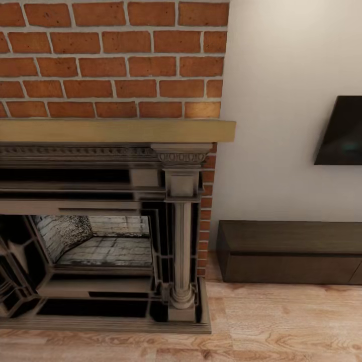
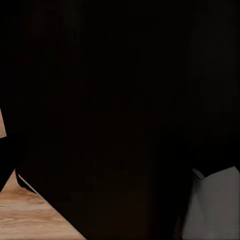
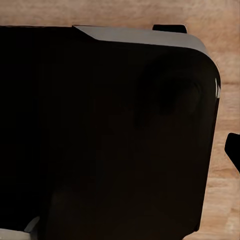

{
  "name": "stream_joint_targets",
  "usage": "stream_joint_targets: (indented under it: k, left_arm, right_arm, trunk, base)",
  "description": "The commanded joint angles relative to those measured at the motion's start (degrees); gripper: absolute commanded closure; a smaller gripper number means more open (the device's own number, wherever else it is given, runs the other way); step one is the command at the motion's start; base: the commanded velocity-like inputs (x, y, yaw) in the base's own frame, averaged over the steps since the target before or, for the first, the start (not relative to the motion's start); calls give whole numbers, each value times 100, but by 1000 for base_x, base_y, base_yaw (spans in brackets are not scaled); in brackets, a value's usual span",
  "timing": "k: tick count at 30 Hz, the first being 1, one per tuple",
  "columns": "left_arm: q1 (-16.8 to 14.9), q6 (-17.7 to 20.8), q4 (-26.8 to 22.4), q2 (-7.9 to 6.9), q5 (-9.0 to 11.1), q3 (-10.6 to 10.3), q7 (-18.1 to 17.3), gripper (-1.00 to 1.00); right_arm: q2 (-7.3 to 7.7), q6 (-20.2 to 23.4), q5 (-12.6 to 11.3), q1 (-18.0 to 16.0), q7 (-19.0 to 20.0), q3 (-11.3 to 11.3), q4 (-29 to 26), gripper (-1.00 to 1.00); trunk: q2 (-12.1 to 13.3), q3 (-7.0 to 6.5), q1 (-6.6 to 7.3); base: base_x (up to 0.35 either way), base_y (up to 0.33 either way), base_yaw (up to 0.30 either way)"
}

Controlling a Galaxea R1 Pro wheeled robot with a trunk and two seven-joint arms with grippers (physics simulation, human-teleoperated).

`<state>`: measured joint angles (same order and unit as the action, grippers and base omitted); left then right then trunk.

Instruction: Turn on the radio receiver that's on the table in the living room.

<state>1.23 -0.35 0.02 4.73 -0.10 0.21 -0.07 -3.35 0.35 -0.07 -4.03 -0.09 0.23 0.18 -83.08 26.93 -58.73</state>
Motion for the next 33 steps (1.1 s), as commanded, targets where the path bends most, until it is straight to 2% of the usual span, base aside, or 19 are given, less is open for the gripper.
stream_joint_targets:
  k: [1, 9, 16, 17, 22, 25, 29, 33]
  left_arm:
    - [0, 0, 1, 2, 0, -1, 0, -100]
    - [0, -4, -99, 141, 18, -35, -19, -100]
    - [0, 12, -325, 159, 15, -35, -36, -100]
    - [0, 15, -685, 157, 13, -36, -36, -100]
    - [0, 56, -775, 135, 3, -39, -2, -100]
    - [0, 98, -1116, 98, -9, -31, 31, -100]
    - [0, 464, -1673, 78, -15, -24, 171, -100]
    - [0, 983, -2182, 95, -13, -25, 314, -100]
  right_arm:
    - [0, 0, 0, 0, 0, 1, 0, -100]
    - [-7, -8, -20, -1, 0, -17, -4, -100]
    - [30, -16, 5, -1, 12, -3, -123, -100]
    - [36, -16, 7, -1, 13, 0, -260, -100]
    - [148, -17, 15, -1, 29, 17, -594, -100]
    - [219, -18, 37, -1, 39, 20, -890, -100]
    - [381, -18, 118, -4, 48, 20, -1152, -100]
    - [445, -18, 165, -4, 59, 21, -1276, -100]
  trunk:
    - [0, 0, 0]
    - [0, 0, 0]
    - [0, 0, 0]
    - [0, 0, 0]
    - [0, 0, 0]
    - [0, 0, 0]
    - [0, 0, 0]
    - [0, 0, 0]
  base:
    - [0, 0, 0]
    - [0, 0, 0]
    - [0, 0, 0]
    - [0, 0, 0]
    - [0, 0, 0]
    - [0, 0, 0]
    - [0, 0, 0]
    - [0, 0, 0]
